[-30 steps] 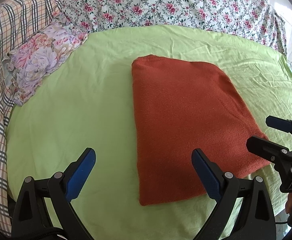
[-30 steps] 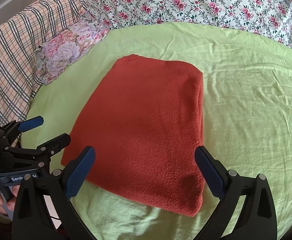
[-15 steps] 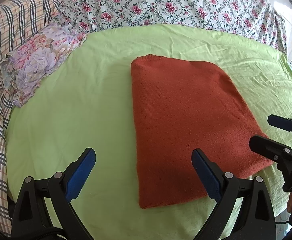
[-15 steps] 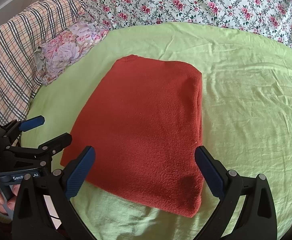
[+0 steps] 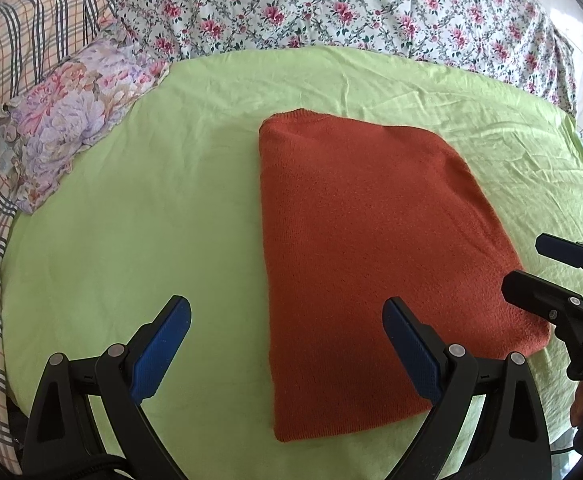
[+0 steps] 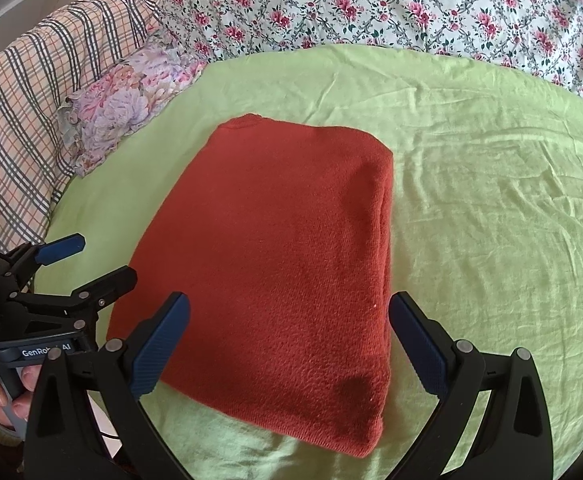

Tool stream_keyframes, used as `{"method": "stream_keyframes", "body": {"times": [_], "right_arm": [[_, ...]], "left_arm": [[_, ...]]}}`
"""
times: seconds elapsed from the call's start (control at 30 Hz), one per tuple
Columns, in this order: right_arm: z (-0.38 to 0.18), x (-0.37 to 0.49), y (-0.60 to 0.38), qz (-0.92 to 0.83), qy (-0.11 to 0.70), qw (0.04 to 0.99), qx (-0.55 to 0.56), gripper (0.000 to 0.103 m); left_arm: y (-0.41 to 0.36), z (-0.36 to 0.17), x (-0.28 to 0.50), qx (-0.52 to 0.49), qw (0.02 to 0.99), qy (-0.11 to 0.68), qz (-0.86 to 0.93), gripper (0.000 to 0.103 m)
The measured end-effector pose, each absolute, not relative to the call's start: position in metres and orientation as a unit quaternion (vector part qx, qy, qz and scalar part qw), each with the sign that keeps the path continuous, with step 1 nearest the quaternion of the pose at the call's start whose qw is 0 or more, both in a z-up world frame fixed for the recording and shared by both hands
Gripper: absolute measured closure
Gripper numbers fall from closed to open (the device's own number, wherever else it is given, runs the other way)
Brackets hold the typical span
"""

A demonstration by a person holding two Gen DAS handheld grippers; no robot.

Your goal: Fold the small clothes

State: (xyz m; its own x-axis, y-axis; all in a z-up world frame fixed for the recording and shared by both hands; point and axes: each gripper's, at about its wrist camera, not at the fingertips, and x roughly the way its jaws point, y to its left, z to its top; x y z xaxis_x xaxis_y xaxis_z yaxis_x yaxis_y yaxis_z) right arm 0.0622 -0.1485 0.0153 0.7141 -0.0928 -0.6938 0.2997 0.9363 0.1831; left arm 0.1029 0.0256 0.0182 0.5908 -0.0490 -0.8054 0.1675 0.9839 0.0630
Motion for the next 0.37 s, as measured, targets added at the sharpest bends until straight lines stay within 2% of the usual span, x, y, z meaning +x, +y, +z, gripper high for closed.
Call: {"method": "stream_keyframes", "body": {"times": [0.37], "right_arm": [[0.0129, 0.0603, -0.1487, -0.111, 0.360, 0.914, 0.149, 0.004]], "left_arm": [[0.0277, 0.0188, 0.1038, 0.065, 0.888, 0.452, -0.053, 0.006]]}}
